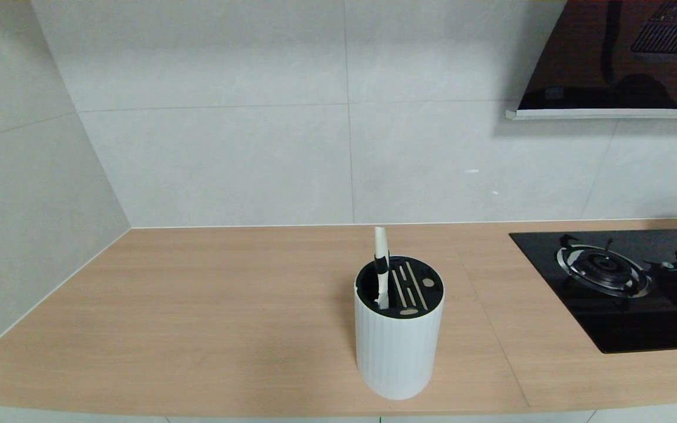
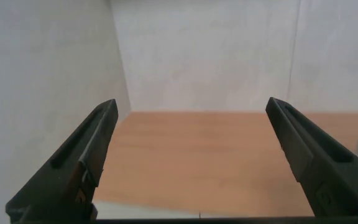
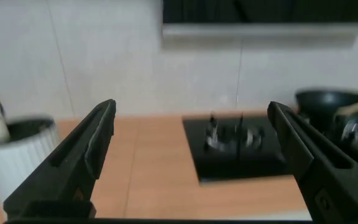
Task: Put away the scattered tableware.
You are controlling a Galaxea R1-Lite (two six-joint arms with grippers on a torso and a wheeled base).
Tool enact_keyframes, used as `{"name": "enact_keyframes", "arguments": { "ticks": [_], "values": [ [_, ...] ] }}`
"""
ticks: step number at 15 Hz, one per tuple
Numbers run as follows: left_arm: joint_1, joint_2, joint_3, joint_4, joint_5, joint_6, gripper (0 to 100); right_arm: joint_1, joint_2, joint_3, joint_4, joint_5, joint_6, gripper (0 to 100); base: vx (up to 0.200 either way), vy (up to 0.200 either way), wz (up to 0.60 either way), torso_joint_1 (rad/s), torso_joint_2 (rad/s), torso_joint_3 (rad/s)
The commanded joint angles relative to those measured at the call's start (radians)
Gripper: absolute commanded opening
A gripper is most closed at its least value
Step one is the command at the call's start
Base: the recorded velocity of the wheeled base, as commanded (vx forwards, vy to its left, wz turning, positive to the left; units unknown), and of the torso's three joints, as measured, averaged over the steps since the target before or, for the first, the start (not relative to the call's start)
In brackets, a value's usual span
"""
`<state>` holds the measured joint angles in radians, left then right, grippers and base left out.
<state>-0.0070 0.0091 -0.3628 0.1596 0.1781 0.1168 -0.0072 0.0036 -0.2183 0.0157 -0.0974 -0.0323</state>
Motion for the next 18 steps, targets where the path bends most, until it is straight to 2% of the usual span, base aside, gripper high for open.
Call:
{"name": "enact_keyframes", "arguments": {
  "ticks": [1, 2, 3, 5, 7, 8, 18],
  "values": [
    [0.004, -0.009, 0.104, -0.008, -0.029, -0.020, 100, 0.000, -0.002, 0.154, -0.073, 0.027, 0.002, 100, 0.000, 0.000, 0.00, 0.000, 0.00, 0.000],
    [0.005, -0.009, 0.157, -0.040, -0.075, -0.036, 100, 0.000, -0.002, 0.218, -0.134, 0.054, 0.003, 100, 0.000, 0.000, 0.00, 0.000, 0.00, 0.000],
    [0.004, -0.009, 0.214, -0.091, -0.109, -0.040, 100, 0.001, -0.002, 0.218, -0.119, 0.073, 0.014, 100, 0.000, 0.000, 0.00, 0.000, 0.00, 0.000],
    [0.005, -0.009, 0.341, -0.201, -0.152, -0.029, 100, 0.000, -0.002, 0.218, -0.091, 0.091, 0.025, 100, 0.000, 0.000, 0.00, 0.000, 0.00, 0.000],
    [0.004, -0.009, 0.363, -0.192, -0.183, -0.048, 100, 0.000, -0.002, 0.217, -0.011, 0.107, 0.019, 100, 0.000, 0.000, 0.00, 0.000, 0.00, 0.000],
    [0.004, -0.009, 0.361, -0.147, -0.236, -0.078, 100, 0.000, -0.002, 0.217, -0.014, 0.108, 0.019, 100, 0.000, 0.000, 0.00, 0.000, 0.00, 0.000],
    [0.004, -0.009, 0.361, -0.149, -0.247, -0.091, 100, 0.001, -0.001, 0.218, -0.017, 0.108, 0.043, 100, 0.000, 0.000, 0.00, 0.000, 0.00, 0.000]
  ]
}}
